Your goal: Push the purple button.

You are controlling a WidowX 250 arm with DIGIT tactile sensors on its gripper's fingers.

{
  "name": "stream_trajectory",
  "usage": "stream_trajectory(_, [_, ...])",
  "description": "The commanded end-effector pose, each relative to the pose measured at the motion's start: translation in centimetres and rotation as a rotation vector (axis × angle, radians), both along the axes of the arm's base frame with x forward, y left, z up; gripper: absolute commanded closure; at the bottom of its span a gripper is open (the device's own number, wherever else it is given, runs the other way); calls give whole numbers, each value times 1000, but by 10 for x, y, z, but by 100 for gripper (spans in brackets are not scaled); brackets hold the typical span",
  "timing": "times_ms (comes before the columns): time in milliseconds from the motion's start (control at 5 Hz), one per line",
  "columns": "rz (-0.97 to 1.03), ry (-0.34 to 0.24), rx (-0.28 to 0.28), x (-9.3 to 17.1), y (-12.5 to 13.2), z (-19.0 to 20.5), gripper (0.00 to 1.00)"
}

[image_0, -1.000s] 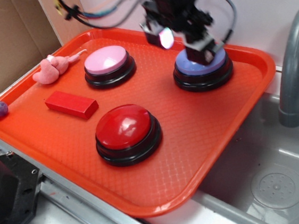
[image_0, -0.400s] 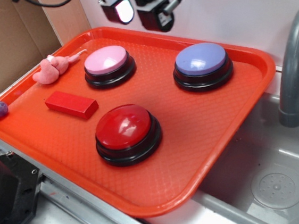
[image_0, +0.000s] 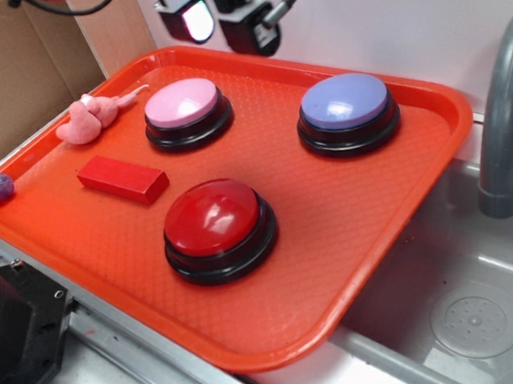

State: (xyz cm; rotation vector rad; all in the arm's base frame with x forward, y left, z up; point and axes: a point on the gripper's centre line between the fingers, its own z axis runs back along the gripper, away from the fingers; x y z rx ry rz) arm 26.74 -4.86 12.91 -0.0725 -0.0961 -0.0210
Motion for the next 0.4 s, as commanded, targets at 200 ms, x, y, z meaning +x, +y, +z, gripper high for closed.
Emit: stream_trajectory(200, [45, -174, -16, -17, 18, 30, 0])
